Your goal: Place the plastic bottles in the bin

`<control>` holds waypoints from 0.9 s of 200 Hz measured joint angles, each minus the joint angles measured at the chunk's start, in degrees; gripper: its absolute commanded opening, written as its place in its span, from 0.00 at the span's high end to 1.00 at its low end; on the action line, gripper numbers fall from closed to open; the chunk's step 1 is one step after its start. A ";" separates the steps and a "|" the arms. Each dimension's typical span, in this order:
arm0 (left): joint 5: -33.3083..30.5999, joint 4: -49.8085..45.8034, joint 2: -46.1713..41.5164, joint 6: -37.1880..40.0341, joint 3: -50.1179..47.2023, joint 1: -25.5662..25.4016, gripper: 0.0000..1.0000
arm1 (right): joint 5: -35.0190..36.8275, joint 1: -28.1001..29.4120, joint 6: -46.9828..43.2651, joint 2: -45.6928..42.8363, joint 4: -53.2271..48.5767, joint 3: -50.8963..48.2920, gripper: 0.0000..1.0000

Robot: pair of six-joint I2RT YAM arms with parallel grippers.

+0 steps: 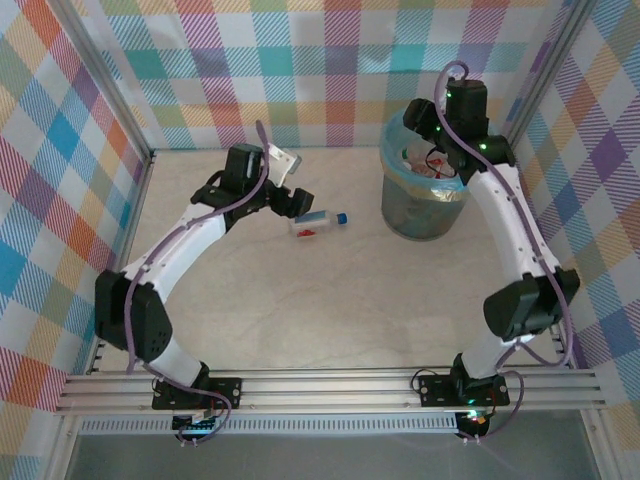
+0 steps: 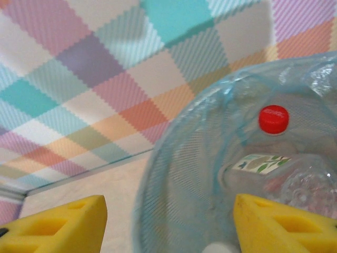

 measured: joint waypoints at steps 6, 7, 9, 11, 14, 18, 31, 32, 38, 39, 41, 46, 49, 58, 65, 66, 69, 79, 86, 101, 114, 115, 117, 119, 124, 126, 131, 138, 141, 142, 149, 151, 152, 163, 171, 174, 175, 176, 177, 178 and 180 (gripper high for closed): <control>0.46 -0.94 1.36 0.94 0.96 0.13 0.12 | -0.66 0.26 0.00 -1.22 -0.07 -0.50 0.35; 0.57 -1.16 1.68 1.29 1.20 0.17 0.12 | -0.79 0.33 0.00 -1.51 -0.07 -0.63 0.35; 0.74 -1.51 1.99 1.51 1.46 0.20 0.12 | -0.94 0.37 0.00 -1.79 -0.09 -0.79 0.35; 0.98 -1.84 2.51 1.79 1.81 0.26 0.13 | -1.22 0.48 -0.02 -2.25 -0.11 -1.05 0.35; 1.22 -2.32 3.21 2.58 2.32 0.31 0.12 | -1.55 0.61 -0.02 -2.93 -0.04 -1.46 0.35; 1.60 -2.93 3.98 3.17 2.89 0.37 0.12 | -2.10 0.76 -0.04 -3.76 -0.09 -2.08 0.35; 2.47 -5.44 6.82 6.03 5.11 0.42 0.12 | -3.63 1.53 -0.09 -6.21 -0.20 -4.28 0.35; 2.51 -5.75 7.21 6.36 5.38 0.42 0.12 | -3.74 1.57 -0.09 -6.34 -0.20 -4.42 0.35; 2.89 -6.80 8.46 7.56 6.43 0.42 0.12 | -4.37 2.01 -0.17 -7.23 -0.17 -5.40 0.35; 2.93 -7.08 8.83 7.91 6.71 0.42 0.12 | -4.52 2.12 -0.24 -7.43 -0.20 -5.64 0.35; 3.04 -7.45 9.29 8.41 7.10 0.42 0.12 | -4.74 2.27 -0.28 -7.72 -0.22 -5.99 0.35; 3.15 -8.35 10.45 9.51 8.02 0.42 0.12 | -5.27 2.60 -0.39 -8.31 -0.33 -6.78 0.35; 3.26 -8.85 10.99 10.19 8.52 0.42 0.12 | -5.57 2.82 -0.50 -8.59 -0.37 -7.19 0.35; 3.48 -10.40 13.16 12.17 10.16 0.42 0.12 | -6.67 3.65 -0.79 -9.31 -0.66 -8.37 0.35; 3.52 -11.32 14.69 13.53 11.19 0.42 0.12 | -7.30 4.37 -1.14 -9.66 -0.70 -9.11 0.35; 3.52 -11.43 14.86 13.70 11.30 0.42 0.12 | -7.41 4.57 -1.29 -9.73 -0.74 -9.29 0.35; 3.54 -12.00 15.63 14.45 11.82 0.42 0.12 | -7.63 4.94 -1.44 -9.88 -0.76 -9.64 0.35; 3.52 -13.25 17.77 16.11 13.20 0.42 0.12 | -8.52 6.29 -2.14 -10.25 -1.18 -10.64 0.34; 3.50 -14.21 19.43 17.22 14.19 0.42 0.13 | -9.07 7.28 -2.62 -10.49 -1.55 -11.34 0.33; 3.50 -15.93 22.58 19.32 15.87 0.42 0.13 | -9.92 9.16 -3.72 -11.04 -2.56 -12.46 0.33; 3.50 -17.42 24.83 20.74 16.90 0.42 0.13 | -10.71 10.47 -4.46 -11.76 -3.23 -13.33 0.33; 3.50 -17.46 24.94 20.79 16.94 0.42 0.13 | -10.73 10.54 -4.50 -11.80 -3.28 -13.38 0.33; 3.50 -17.81 25.20 21.00 17.11 0.42 0.13 | -10.93 10.71 -4.66 -11.91 -3.43 -13.51 0.33; 3.48 -18.10 25.57 21.16 17.29 0.42 0.13 | -10.93 10.78 -4.79 -12.02 -3.52 -13.60 0.33; 3.48 -18.64 26.23 21.59 17.62 0.42 0.13 | -11.15 10.97 -5.01 -12.39 -3.78 -13.88 0.32; 3.48 -18.67 26.45 21.73 17.64 0.42 0.13 | -11.13 11.04 -5.16 -12.57 -3.87 -13.97 0.32; 3.43 -18.99 26.93 22.16 17.79 0.42 0.14 | -11.15 11.06 -5.31 -12.87 -4.04 -14.16 0.32; 3.26 -19.58 27.63 22.51 18.05 0.42 0.14 | -11.13 11.06 -5.55 -13.31 -4.15 -14.32 0.32; 3.15 -19.78 27.89 22.64 18.16 0.42 0.14 | -11.13 11.02 -5.62 -13.44 -4.15 -14.38 0.32; 3.10 -19.82 27.93 22.67 18.21 0.42 0.15 | -11.13 11.02 -5.68 -13.49 -4.15 -14.38 0.32; 2.97 -20.17 28.50 22.88 18.40 0.42 0.15 | -11.13 11.02 -6.05 -13.77 -4.24 -14.38 0.32; 2.95 -20.26 28.61 23.04 18.45 0.42 0.15 | -11.10 11.02 -6.19 -13.86 -4.24 -14.38 0.31; 2.95 -20.26 28.70 23.08 18.45 0.42 0.15 | -11.10 11.02 -6.23 -13.90 -4.24 -14.38 0.31; 2.86 -20.57 29.44 23.50 18.75 0.42 0.17 | -11.10 11.02 -6.78 -14.21 -4.24 -14.38 0.31; 2.86 -20.63 29.97 23.71 18.91 0.42 0.18 | -11.10 11.02 -7.04 -14.32 -4.24 -14.38 0.31; 2.86 -20.79 30.16 23.69 18.99 0.42 0.18 | -11.10 11.02 -7.08 -14.32 -4.24 -14.38 0.31; 2.86 -20.83 30.23 23.71 19.04 0.42 0.18 | -11.10 11.02 -7.15 -14.32 -4.24 -14.38 0.31; 2.86 -20.85 30.29 23.76 19.08 0.42 0.18 | -11.10 11.02 -7.23 -14.32 -4.26 -14.38 0.31; 2.86 -20.92 30.34 23.78 19.08 0.42 0.19 | -11.10 11.02 -7.28 -14.34 -4.26 -14.38 0.31; 2.86 -20.98 30.42 23.82 19.08 0.42 0.19 | -11.10 11.02 -7.30 -14.34 -4.26 -14.38 0.31; 2.86 -21.00 30.51 23.82 19.12 0.42 0.19 | -11.10 11.02 -7.39 -14.34 -4.28 -14.38 0.31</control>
